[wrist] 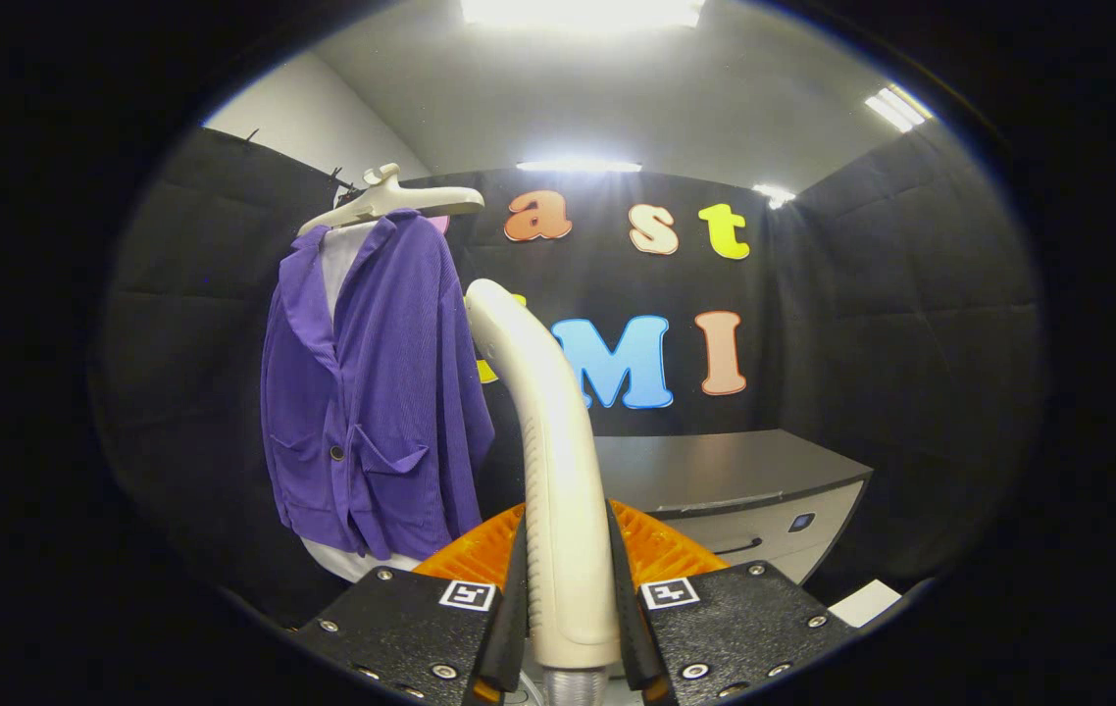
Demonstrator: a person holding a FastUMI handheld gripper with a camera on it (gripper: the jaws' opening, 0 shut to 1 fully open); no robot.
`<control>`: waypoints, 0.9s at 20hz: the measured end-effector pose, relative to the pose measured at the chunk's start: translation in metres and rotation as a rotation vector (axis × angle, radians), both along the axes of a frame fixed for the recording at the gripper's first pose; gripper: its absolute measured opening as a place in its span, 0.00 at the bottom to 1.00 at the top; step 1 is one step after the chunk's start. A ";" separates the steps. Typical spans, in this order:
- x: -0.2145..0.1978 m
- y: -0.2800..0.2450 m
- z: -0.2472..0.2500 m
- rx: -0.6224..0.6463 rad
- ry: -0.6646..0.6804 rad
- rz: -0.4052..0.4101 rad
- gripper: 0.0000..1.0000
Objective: Iron the clothes twice with a garment steamer, once on the left side and once on the right side.
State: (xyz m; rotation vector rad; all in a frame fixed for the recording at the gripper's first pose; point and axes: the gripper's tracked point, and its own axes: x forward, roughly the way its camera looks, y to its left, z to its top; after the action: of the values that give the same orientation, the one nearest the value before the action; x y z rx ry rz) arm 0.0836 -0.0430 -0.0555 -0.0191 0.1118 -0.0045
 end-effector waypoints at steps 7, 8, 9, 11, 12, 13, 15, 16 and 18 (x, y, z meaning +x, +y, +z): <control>-0.004 0.004 -0.026 0.021 0.088 0.032 0.40; -0.005 0.006 -0.029 0.021 0.097 0.034 0.40; -0.005 0.005 -0.032 0.017 0.105 0.032 0.40; -0.005 0.008 -0.037 0.019 0.117 0.036 0.40; -0.004 0.010 -0.039 0.016 0.124 0.041 0.40; -0.004 0.010 -0.043 0.011 0.132 0.044 0.40; -0.003 0.010 -0.048 0.009 0.145 0.046 0.40; -0.002 0.011 -0.049 0.011 0.148 0.045 0.40; 0.000 0.010 -0.047 0.009 0.143 0.041 0.40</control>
State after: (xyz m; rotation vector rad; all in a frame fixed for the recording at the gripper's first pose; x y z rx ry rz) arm 0.0831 -0.0332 -0.1027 -0.0126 0.2539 0.0384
